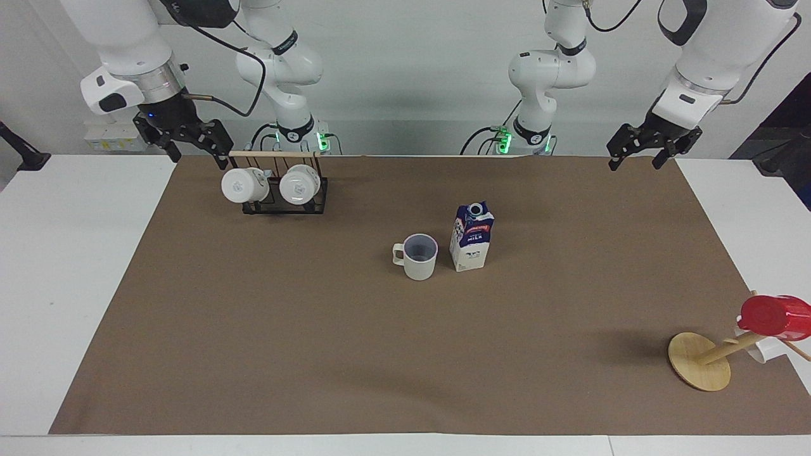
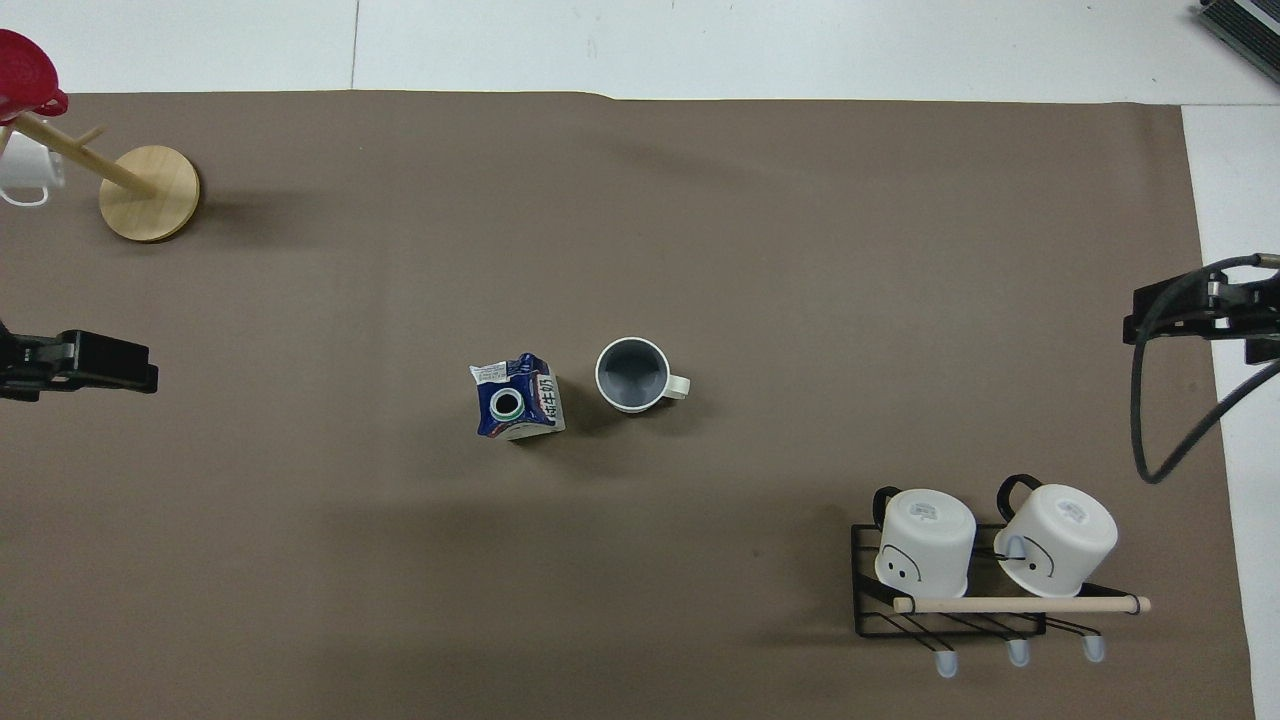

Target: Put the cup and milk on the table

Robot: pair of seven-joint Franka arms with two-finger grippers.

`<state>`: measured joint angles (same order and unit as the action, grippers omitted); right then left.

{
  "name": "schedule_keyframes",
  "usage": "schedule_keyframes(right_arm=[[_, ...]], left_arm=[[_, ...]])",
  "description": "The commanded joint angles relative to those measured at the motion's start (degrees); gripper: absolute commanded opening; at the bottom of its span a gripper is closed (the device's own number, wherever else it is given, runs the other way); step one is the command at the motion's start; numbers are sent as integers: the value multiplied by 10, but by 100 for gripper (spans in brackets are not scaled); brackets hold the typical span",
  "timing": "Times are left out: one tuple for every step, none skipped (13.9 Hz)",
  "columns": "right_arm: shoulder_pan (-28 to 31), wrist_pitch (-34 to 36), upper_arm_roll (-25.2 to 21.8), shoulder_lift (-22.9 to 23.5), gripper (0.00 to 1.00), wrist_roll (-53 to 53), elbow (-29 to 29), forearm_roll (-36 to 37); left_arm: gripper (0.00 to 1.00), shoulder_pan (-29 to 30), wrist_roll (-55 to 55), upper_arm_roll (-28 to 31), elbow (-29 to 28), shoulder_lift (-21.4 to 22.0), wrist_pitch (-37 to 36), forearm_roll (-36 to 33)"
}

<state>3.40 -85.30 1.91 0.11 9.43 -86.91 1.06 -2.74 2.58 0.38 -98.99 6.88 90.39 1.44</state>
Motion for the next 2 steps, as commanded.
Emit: schedule_keyframes(right_arm=[[8, 2, 4, -8, 100, -13, -5, -11], [8, 2, 4, -8, 100, -14, -5, -11]], left_arm=[[100, 9, -10, -3, 15, -6, -16, 8], [100, 9, -10, -3, 15, -6, -17, 8]])
